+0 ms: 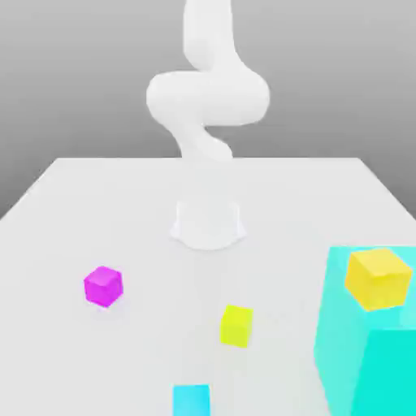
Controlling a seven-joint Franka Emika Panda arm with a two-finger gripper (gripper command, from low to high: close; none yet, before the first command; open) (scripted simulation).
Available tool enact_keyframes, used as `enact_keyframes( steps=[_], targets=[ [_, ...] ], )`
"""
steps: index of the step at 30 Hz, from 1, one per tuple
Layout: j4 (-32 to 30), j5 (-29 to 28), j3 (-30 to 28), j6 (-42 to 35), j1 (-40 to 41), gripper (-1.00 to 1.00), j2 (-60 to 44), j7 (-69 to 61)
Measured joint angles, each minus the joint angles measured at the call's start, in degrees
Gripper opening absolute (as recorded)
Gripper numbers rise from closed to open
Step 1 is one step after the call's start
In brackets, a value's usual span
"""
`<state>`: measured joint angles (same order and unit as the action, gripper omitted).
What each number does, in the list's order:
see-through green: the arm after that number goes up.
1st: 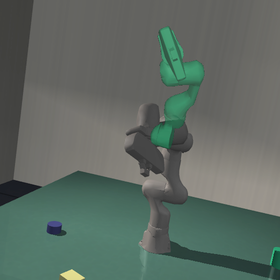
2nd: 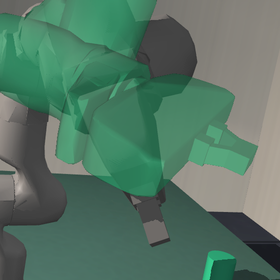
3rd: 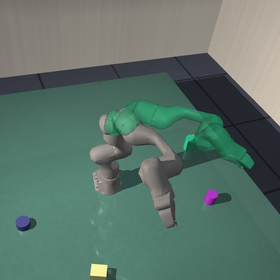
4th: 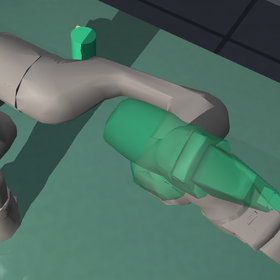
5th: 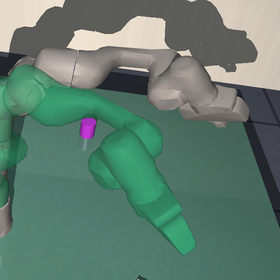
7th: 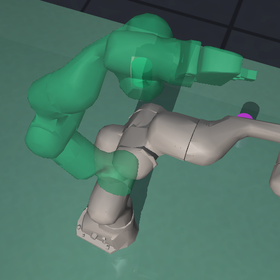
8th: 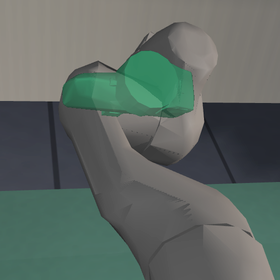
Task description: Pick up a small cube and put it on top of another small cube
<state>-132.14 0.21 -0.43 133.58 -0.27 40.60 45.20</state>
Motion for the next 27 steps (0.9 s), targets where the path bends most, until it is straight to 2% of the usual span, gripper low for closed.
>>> enact_keyframes(
  steps=[27],
  targets=[
    [-3.87,1.82,-2.35,19.55,-0.31,0.00,-56.40,-6.56]
  ],
)
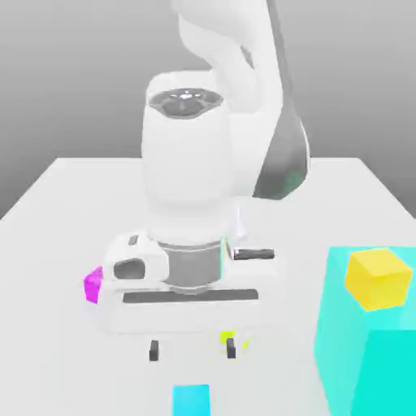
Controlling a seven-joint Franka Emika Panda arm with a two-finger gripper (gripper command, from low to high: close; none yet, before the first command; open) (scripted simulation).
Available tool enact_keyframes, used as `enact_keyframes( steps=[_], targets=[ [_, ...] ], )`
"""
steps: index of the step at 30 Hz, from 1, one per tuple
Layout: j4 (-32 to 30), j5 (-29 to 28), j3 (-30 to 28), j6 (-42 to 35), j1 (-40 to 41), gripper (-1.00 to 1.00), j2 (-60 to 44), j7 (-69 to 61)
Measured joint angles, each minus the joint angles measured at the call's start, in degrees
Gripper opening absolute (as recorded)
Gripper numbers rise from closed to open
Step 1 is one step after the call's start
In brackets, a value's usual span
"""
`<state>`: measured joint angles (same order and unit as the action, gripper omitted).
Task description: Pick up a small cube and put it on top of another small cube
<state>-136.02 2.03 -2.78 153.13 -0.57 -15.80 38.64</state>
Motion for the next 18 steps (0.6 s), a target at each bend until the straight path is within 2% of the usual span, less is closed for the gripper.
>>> enact_keyframes(
  steps=[4,5,12,16,18],
  targets=[
    [1.21,0.48,0.55,5.83,0.51,0.00,-8.30,-0.54],
    [1.61,0.65,0.74,7.43,0.66,-1.00,-10.34,-0.67],
    [1.70,0.61,0.82,7.79,0.74,-1.00,-10.83,-0.63],
    [0.30,-0.02,0.31,2.33,0.37,-1.00,-3.98,-0.16],
    [1.36,-2.13,0.74,-1.62,-0.71,-1.00,-1.37,0.05]
  ],
)
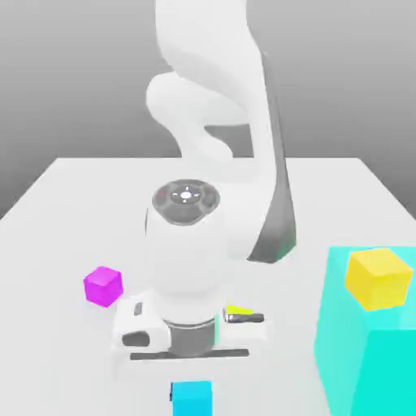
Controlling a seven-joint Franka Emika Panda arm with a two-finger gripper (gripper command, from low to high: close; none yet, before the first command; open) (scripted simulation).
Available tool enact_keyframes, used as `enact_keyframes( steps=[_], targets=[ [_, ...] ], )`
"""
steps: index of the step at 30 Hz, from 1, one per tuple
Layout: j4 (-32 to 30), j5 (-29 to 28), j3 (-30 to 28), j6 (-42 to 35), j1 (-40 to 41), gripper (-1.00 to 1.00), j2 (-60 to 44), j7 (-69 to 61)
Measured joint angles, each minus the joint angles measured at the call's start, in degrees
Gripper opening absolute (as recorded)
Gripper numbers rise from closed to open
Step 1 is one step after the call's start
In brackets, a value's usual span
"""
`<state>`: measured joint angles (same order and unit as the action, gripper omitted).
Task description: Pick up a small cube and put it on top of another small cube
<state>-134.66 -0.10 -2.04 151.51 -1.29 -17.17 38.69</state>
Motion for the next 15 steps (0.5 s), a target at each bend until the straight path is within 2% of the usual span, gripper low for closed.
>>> enact_keyframes(
  steps=[8,15],
  targets=[
    [9.67,-5.33,3.72,-19.74,-4.32,-1.00,11.40,-12.01],
    [13.61,0.36,8.21,-34.17,-14.57,-1.00,20.88,-29.06]
  ],
)
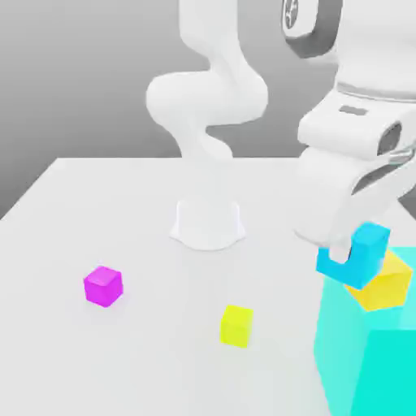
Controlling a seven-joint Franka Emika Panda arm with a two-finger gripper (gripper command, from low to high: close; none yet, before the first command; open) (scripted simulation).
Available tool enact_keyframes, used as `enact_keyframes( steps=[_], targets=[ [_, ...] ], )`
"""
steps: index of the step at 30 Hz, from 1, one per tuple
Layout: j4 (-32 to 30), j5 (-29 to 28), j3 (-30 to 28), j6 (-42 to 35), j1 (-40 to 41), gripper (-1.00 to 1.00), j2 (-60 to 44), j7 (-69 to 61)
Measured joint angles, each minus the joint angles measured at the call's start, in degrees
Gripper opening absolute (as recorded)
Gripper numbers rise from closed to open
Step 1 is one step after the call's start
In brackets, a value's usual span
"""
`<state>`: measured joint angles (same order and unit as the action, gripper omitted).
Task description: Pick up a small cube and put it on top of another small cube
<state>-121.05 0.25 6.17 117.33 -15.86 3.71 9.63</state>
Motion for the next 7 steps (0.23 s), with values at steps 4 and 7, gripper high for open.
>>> enact_keyframes(
  steps=[4,7],
  targets=[
    [-4.32,0.29,0.00,6.17,-0.12,1.00,-1.91,-1.61],
    [-4.32,0.30,0.00,6.17,-0.11,1.00,-1.91,-1.61]
  ],
)
